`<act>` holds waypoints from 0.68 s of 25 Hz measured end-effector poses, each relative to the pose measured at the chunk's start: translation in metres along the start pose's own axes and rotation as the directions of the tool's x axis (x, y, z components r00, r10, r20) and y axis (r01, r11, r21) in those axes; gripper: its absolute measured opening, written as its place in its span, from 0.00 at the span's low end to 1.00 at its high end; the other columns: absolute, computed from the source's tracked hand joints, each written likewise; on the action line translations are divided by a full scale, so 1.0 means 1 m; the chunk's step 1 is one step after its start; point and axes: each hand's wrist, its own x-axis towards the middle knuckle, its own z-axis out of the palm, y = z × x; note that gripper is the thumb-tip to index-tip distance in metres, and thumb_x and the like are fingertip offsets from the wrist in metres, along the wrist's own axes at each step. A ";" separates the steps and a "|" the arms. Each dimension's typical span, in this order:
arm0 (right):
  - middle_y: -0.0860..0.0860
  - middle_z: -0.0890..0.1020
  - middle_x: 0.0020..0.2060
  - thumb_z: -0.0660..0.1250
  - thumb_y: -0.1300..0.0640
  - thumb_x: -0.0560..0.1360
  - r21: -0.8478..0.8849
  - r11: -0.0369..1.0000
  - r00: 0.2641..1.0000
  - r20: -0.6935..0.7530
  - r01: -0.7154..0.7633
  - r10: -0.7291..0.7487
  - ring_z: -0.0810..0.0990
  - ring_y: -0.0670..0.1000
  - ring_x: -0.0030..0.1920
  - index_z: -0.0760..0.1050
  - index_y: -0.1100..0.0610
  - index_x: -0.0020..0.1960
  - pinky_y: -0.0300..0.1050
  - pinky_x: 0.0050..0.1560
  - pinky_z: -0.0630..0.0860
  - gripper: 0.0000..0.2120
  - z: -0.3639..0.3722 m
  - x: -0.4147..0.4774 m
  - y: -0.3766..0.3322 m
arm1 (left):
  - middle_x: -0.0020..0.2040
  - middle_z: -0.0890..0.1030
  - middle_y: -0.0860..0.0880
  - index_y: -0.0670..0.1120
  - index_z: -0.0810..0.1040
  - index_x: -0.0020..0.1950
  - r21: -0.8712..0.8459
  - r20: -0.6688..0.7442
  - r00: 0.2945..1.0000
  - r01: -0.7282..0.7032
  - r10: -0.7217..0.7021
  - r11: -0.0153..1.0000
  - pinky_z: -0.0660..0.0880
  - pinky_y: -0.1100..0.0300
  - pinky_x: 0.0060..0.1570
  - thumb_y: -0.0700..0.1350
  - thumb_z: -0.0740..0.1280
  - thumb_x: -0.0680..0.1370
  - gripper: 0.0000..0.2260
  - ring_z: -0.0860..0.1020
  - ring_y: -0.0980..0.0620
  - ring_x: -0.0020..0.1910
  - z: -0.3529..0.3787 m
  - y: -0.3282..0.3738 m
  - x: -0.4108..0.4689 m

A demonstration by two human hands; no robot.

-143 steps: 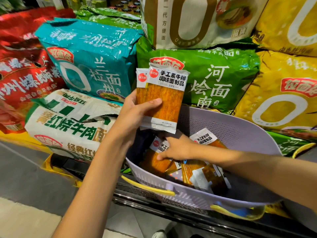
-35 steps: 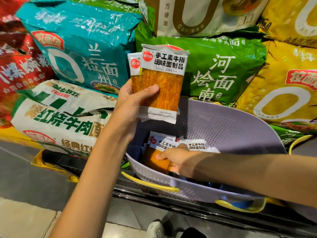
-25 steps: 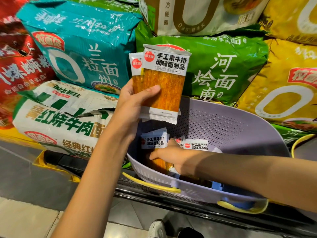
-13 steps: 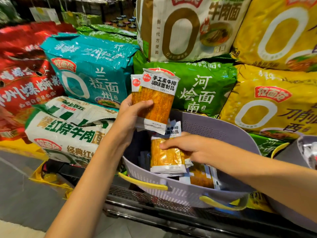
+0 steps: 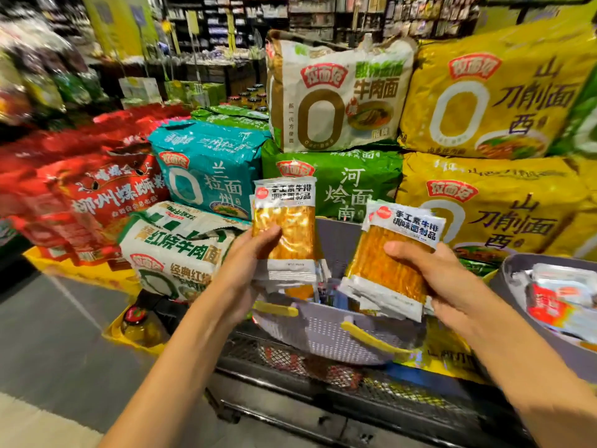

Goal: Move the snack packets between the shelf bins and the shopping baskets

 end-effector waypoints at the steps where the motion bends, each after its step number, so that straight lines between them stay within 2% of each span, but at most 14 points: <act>1: 0.48 0.85 0.35 0.67 0.65 0.71 0.008 1.000 1.000 0.012 0.010 -0.010 0.84 0.46 0.34 0.76 0.53 0.46 0.42 0.37 0.81 0.08 -0.002 -0.013 0.003 | 0.35 0.84 0.53 0.47 0.78 0.49 -0.009 0.005 1.000 0.004 -0.004 1.000 0.77 0.62 0.33 0.45 0.62 0.78 0.05 0.81 0.56 0.31 -0.001 -0.002 -0.016; 3: 0.49 0.85 0.38 0.68 0.63 0.69 -0.008 1.000 1.000 0.009 0.004 -0.004 0.84 0.47 0.37 0.77 0.53 0.47 0.44 0.40 0.81 0.09 -0.004 -0.037 0.013 | 0.34 0.84 0.52 0.47 0.77 0.49 -0.018 -0.004 1.000 0.013 -0.013 1.000 0.76 0.65 0.28 0.45 0.62 0.78 0.05 0.81 0.56 0.30 -0.003 -0.009 -0.044; 5: 0.49 0.84 0.40 0.68 0.63 0.70 -0.019 1.000 0.999 -0.038 -0.017 0.017 0.84 0.48 0.40 0.77 0.52 0.47 0.47 0.44 0.81 0.09 -0.005 -0.058 0.024 | 0.34 0.84 0.53 0.47 0.77 0.49 -0.004 0.012 1.000 0.026 -0.026 1.000 0.76 0.66 0.28 0.45 0.62 0.78 0.05 0.81 0.57 0.30 -0.008 -0.018 -0.063; 8: 0.51 0.84 0.44 0.68 0.64 0.72 0.008 0.999 0.987 -0.155 -0.048 0.049 0.82 0.52 0.47 0.76 0.51 0.47 0.53 0.51 0.79 0.09 -0.007 -0.094 0.039 | 0.38 0.84 0.52 0.48 0.77 0.50 0.027 0.107 0.993 0.046 -0.048 0.999 0.78 0.65 0.32 0.44 0.64 0.75 0.06 0.82 0.56 0.34 -0.013 -0.036 -0.085; 10: 0.51 0.83 0.45 0.68 0.63 0.72 0.036 0.998 0.965 -0.258 -0.049 0.057 0.82 0.52 0.48 0.75 0.51 0.48 0.51 0.50 0.78 0.09 -0.010 -0.120 0.055 | 0.45 0.84 0.49 0.45 0.78 0.55 0.050 0.213 0.974 0.061 -0.070 0.997 0.79 0.65 0.37 0.45 0.64 0.71 0.13 0.83 0.55 0.39 -0.017 -0.053 -0.096; 12: 0.50 0.83 0.42 0.69 0.63 0.72 0.072 0.995 0.917 -0.388 -0.066 0.089 0.82 0.49 0.43 0.76 0.52 0.47 0.45 0.43 0.80 0.08 -0.011 -0.145 0.077 | 0.49 0.84 0.47 0.44 0.77 0.58 0.094 0.326 0.935 0.114 -0.139 0.989 0.79 0.64 0.40 0.46 0.64 0.70 0.17 0.82 0.53 0.43 -0.023 -0.073 -0.104; 14: 0.48 0.83 0.39 0.68 0.64 0.73 0.070 0.994 0.862 -0.495 -0.087 0.110 0.82 0.47 0.38 0.77 0.53 0.47 0.39 0.36 0.80 0.07 -0.005 -0.171 0.100 | 0.47 0.84 0.48 0.43 0.77 0.59 0.141 0.382 0.896 0.186 -0.227 0.972 0.79 0.62 0.41 0.43 0.64 0.71 0.17 0.82 0.53 0.42 -0.036 -0.095 -0.110; 17: 0.48 0.84 0.36 0.68 0.66 0.72 0.170 0.980 0.732 -0.655 -0.102 0.190 0.82 0.46 0.35 0.78 0.55 0.47 0.38 0.35 0.80 0.08 0.020 -0.219 0.151 | 0.48 0.83 0.46 0.40 0.75 0.62 0.279 0.457 0.784 0.323 -0.420 0.905 0.77 0.56 0.47 0.43 0.65 0.70 0.21 0.81 0.50 0.42 -0.067 -0.127 -0.119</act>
